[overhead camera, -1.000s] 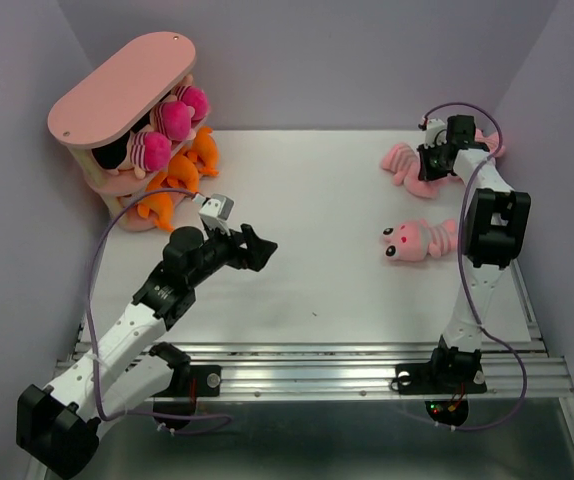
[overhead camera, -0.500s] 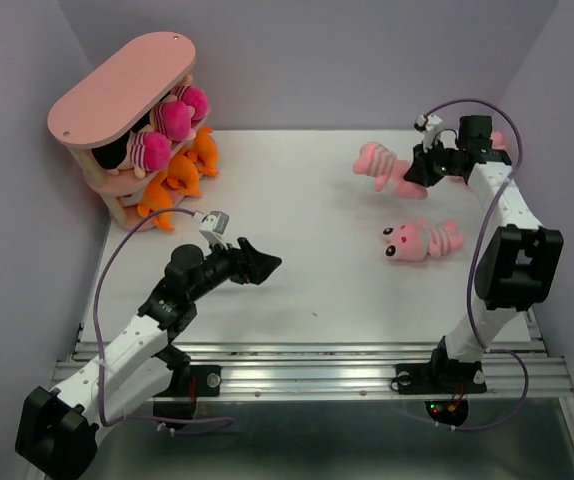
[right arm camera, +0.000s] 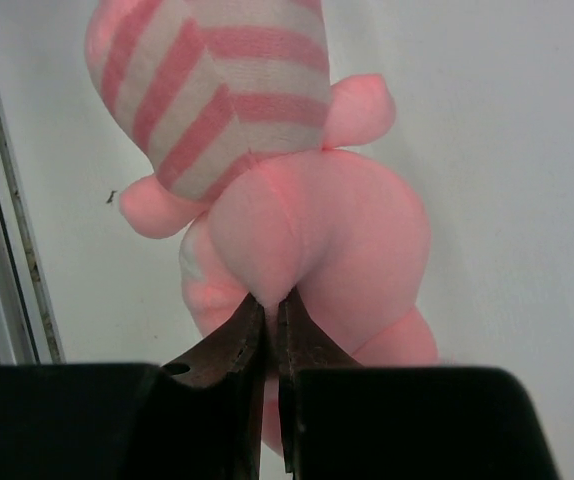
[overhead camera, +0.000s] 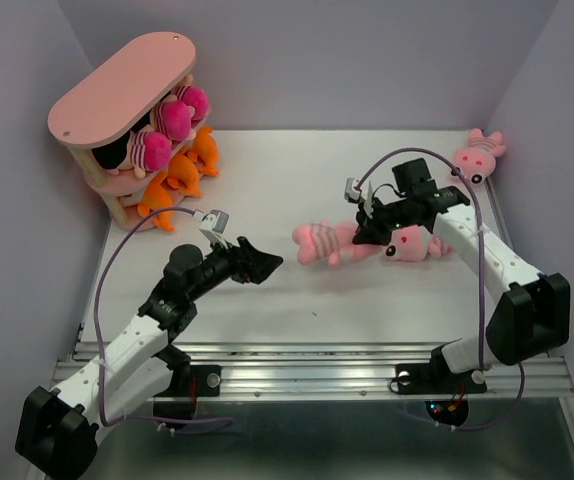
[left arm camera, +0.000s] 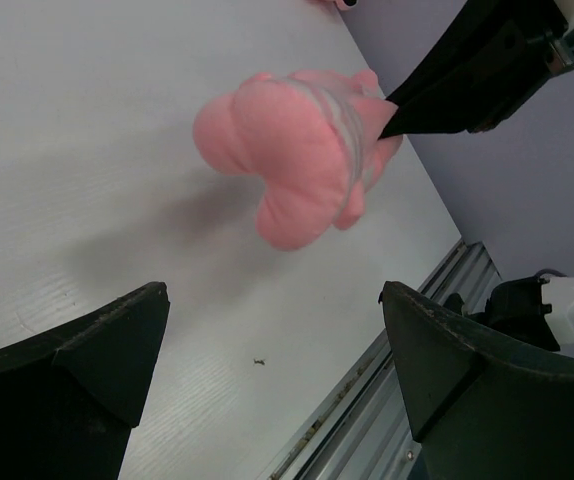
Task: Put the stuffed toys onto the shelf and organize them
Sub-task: Grab a stuffed toy with the right arm, then pass the stuffed toy from the right arm to the left
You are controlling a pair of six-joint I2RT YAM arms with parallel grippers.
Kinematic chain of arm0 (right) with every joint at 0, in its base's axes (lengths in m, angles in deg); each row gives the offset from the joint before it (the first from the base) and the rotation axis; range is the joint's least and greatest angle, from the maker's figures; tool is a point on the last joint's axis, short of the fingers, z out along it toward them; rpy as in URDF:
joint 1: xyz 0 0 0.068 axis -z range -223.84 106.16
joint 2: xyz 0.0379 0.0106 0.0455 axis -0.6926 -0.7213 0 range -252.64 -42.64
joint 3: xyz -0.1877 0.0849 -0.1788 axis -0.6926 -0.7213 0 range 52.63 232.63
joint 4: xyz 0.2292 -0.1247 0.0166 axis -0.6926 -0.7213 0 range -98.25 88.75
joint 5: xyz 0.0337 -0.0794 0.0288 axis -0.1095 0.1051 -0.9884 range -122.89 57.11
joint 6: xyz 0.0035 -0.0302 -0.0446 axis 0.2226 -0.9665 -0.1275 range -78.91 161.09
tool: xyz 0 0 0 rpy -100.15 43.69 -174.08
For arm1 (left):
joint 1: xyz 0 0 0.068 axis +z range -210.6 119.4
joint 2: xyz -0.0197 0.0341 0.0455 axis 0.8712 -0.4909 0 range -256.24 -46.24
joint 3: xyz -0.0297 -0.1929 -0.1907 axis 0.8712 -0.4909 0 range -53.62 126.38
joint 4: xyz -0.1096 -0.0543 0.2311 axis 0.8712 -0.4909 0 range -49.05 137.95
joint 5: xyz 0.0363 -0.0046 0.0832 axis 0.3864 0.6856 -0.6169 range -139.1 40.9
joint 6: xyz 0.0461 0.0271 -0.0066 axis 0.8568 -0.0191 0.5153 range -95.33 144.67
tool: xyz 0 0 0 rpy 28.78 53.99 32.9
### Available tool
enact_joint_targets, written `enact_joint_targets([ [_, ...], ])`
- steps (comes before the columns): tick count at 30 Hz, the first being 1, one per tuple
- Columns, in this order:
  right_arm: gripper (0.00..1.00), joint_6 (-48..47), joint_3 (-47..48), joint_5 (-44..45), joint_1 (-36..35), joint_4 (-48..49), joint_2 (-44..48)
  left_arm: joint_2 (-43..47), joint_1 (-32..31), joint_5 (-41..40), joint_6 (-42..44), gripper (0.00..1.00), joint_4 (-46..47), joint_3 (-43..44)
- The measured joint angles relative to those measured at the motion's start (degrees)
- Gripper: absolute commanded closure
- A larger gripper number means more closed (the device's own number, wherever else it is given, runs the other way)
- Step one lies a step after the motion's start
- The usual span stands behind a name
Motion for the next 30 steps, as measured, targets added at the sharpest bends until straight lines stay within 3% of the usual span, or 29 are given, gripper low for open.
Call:
enact_joint_targets([
  [7, 0.99, 0.17, -5.51, 3.98, -6.54, 0.52, 7.21, 0.44, 0.00, 0.22, -0.55, 0.01, -0.87, -0.02],
  [18, 0.99, -1.16, -11.13, 9.11, -6.56, 1.75, 7.76, 3.50, 0.00, 1.01, -0.26, 0.01, -2.32, -0.52],
  [30, 0.99, -7.58, -10.38, 14.58, -6.58, -2.25, 7.02, 2.36, -1.07, 4.44, 8.83, 0.01, -3.34, 0.83],
])
